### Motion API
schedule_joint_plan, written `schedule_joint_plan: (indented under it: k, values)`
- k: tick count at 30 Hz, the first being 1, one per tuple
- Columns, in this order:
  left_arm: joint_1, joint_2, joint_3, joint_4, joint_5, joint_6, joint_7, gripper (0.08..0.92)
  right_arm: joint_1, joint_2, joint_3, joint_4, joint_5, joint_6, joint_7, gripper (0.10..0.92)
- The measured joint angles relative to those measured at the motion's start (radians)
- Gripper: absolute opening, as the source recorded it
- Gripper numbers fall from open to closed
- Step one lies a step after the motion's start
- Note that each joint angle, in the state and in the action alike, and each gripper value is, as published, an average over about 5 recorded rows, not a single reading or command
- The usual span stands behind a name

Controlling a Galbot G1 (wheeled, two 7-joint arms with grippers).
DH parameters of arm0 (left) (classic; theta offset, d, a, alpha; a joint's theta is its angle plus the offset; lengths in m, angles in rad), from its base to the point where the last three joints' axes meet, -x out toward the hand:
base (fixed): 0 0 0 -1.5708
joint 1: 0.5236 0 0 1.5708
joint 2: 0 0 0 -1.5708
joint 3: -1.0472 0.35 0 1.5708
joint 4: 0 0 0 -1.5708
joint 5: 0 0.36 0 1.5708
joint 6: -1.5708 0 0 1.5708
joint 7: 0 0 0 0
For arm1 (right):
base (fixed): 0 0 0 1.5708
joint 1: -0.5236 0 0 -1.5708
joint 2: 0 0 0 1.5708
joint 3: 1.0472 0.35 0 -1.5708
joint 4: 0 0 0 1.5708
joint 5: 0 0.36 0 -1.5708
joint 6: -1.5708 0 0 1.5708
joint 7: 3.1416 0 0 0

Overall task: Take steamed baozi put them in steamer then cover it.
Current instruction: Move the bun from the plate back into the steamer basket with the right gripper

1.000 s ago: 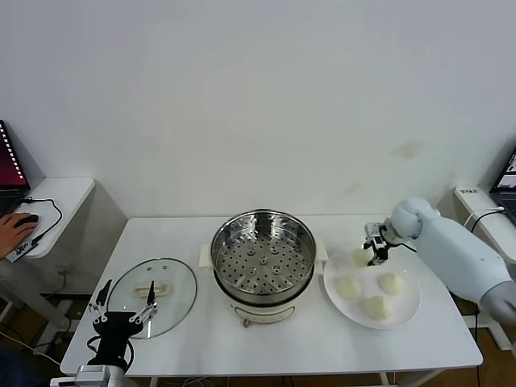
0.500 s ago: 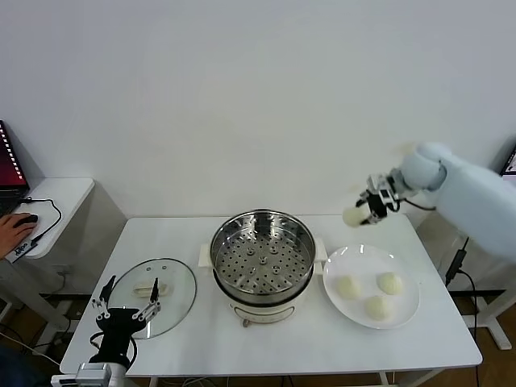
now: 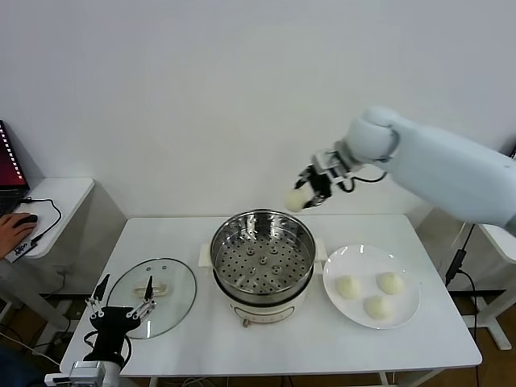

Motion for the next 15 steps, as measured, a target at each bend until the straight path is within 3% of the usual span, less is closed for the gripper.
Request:
schedule_joint_plan:
  k: [15]
  values:
    - [-0.001,-0.012,-0.009,-0.004,0.001,0.0,0.001,0.823,-0.07,0.139,-0.076,-0.127,-0.256,0.287,0.096,0.532]
